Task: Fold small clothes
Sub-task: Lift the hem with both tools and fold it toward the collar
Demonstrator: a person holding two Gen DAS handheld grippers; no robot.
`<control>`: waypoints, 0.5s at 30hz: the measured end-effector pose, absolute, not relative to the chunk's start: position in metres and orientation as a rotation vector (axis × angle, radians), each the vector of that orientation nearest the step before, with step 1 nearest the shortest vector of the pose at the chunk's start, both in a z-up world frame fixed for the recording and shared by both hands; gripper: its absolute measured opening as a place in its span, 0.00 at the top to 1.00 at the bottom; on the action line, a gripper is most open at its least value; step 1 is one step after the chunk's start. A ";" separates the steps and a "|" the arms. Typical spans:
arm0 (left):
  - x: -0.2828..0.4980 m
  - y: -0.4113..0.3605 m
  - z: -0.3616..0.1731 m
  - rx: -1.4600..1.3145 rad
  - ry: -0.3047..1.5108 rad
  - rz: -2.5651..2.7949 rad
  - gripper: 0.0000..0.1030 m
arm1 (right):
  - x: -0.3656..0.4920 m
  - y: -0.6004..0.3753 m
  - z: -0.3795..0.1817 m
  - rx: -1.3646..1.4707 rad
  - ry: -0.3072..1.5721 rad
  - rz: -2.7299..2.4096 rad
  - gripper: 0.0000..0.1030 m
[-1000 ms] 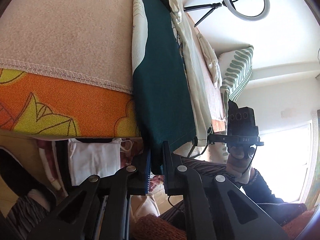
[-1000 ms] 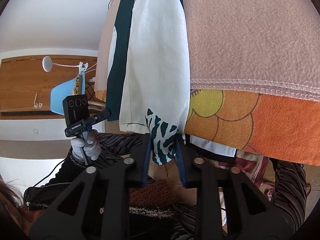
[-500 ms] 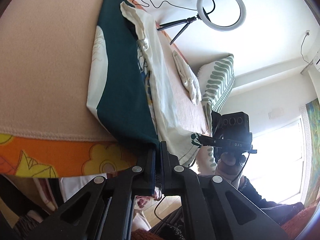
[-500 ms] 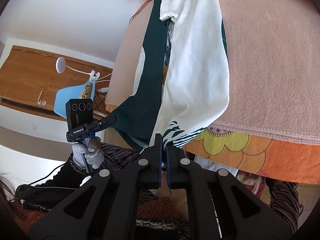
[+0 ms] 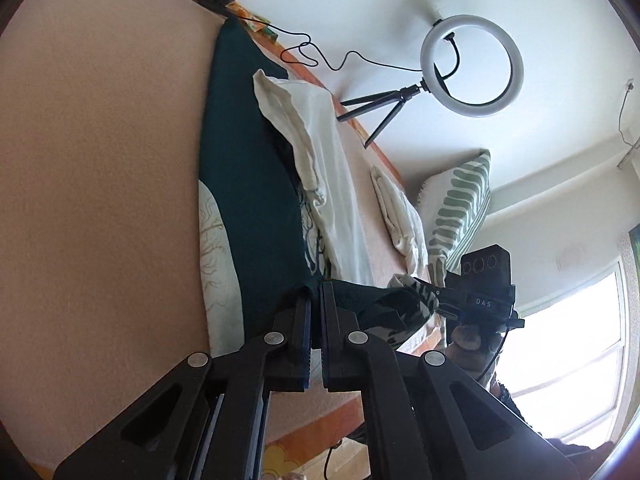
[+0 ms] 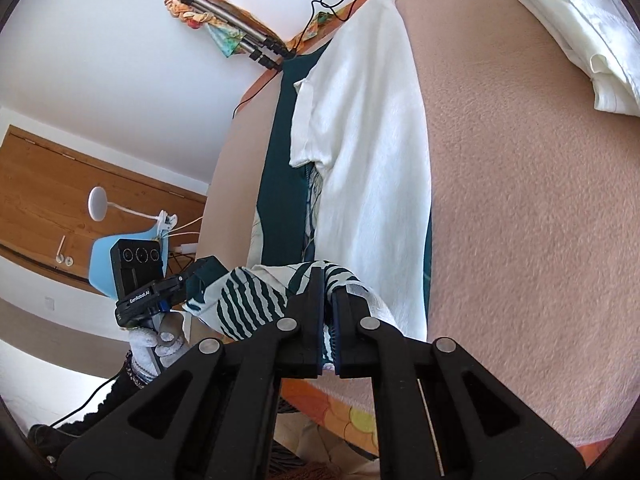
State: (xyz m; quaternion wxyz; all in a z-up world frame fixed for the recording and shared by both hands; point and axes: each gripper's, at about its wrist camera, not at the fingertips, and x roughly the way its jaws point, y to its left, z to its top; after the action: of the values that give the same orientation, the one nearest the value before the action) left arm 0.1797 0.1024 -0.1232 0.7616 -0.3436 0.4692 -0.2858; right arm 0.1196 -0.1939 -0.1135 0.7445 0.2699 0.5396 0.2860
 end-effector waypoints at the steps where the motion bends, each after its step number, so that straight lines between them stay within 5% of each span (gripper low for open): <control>1: 0.185 0.102 -0.127 -0.744 1.024 -0.612 0.98 | 0.127 -0.193 -0.117 0.602 1.188 0.611 0.96; 10: 0.206 0.115 -0.140 -0.741 1.059 -0.526 0.92 | 0.166 -0.194 -0.141 0.641 1.227 0.552 0.96; 11: 0.207 0.117 -0.139 -0.761 1.056 -0.535 0.91 | 0.169 -0.195 -0.140 0.650 1.234 0.556 0.91; 14: 0.206 0.120 -0.129 -0.754 1.046 -0.554 0.85 | 0.170 -0.206 -0.131 0.668 1.199 0.528 0.51; 15: 0.205 0.120 -0.124 -0.732 1.031 -0.552 0.79 | 0.169 -0.210 -0.126 0.670 1.177 0.524 0.44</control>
State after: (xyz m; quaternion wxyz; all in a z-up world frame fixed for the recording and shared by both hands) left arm 0.2047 0.1195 -0.1241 0.7715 -0.3374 0.4754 -0.2548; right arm 0.1691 -0.2100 -0.1259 0.7480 0.3063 0.5380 0.2394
